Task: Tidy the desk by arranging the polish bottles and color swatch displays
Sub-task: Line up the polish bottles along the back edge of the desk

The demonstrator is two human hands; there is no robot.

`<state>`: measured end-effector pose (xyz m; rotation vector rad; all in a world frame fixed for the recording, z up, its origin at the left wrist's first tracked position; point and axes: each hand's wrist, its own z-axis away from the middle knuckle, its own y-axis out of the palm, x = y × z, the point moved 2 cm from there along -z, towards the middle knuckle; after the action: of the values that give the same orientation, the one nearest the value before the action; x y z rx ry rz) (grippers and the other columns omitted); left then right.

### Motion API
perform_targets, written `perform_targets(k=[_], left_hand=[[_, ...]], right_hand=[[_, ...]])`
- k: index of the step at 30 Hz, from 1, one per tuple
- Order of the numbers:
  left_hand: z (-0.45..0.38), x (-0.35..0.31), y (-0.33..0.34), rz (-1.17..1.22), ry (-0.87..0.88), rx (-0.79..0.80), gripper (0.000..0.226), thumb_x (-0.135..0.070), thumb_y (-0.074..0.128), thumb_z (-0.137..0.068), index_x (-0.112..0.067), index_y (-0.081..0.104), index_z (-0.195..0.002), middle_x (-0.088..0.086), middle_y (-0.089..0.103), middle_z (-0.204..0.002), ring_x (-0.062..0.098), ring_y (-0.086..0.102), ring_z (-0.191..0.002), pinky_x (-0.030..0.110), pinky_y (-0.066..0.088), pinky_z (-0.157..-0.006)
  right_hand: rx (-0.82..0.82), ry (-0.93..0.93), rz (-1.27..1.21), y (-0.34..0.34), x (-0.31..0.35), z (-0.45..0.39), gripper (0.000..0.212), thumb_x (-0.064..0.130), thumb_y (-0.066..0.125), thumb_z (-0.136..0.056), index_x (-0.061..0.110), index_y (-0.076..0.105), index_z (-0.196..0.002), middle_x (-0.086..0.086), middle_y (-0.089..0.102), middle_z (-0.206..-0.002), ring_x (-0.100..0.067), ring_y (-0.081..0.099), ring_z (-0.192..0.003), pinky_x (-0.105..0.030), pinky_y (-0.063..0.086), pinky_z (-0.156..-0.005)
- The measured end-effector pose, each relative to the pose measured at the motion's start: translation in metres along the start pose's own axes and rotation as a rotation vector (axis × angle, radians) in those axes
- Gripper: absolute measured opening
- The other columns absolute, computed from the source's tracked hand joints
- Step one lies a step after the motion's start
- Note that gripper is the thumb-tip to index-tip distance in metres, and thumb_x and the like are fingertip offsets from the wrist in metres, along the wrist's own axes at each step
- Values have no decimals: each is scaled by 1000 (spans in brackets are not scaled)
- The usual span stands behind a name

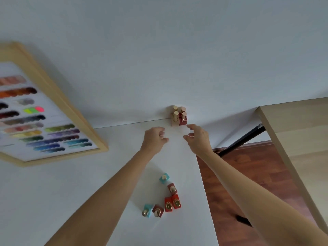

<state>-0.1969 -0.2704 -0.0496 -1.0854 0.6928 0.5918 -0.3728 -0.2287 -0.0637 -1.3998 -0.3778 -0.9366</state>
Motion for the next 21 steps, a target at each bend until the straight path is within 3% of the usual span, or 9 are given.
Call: perform_targets(k=[3,6,11,13,15,18,21], left_hand=[[37,13,-16,-68,33,99,42,-9,71,-80,-7,61,-121,10,67,-112,13,62,-88,20,46,-84],[78,34,-28,-148,33,182,34,-3,63,-84,-11,63,-117,7,68,-112,12,63,-88,19,49,-83],[143,72,-34,-204,-44,357,43,8,54,-84,-16,62,-118,1,63,-111,11,59,-89,15,47,-74],[165,80,-32,-244,-28,396,47,7,55,-81,-19,61,-120,-3,60,-110,10,58,-92,11,44,-71],[182,85,-27,-244,6,405,54,12,52,-80,-18,58,-124,-1,61,-119,9,60,-97,3,45,-70],[198,88,-21,-263,68,382,58,13,53,-76,-21,59,-123,0,62,-120,4,56,-90,-6,37,-69],[205,89,-17,-293,111,340,52,5,64,-75,-22,62,-120,1,61,-115,11,58,-99,1,40,-77]], right_hand=[[58,-55,50,-4,-1,30,29,8,63,-87,12,61,-116,-4,64,-117,-11,60,-84,-19,45,-76],[165,-100,85,-6,-5,65,17,3,60,-86,12,68,-99,0,69,-101,-10,62,-79,-9,44,-69],[265,-143,125,-7,-11,132,29,-5,52,-80,22,62,-76,7,67,-79,-2,62,-71,-7,46,-65],[286,-137,105,-4,-14,157,32,-6,51,-79,24,61,-79,9,65,-83,-4,61,-75,-7,48,-67],[276,-107,64,1,-15,179,31,-6,56,-79,23,61,-89,7,63,-92,-7,61,-81,-15,52,-72],[220,-39,2,12,-11,207,38,1,69,-77,25,59,-105,3,56,-105,-8,58,-89,-20,53,-74],[161,-5,-58,25,-3,225,42,9,74,-75,26,55,-109,2,53,-110,-11,55,-95,-17,49,-76]])
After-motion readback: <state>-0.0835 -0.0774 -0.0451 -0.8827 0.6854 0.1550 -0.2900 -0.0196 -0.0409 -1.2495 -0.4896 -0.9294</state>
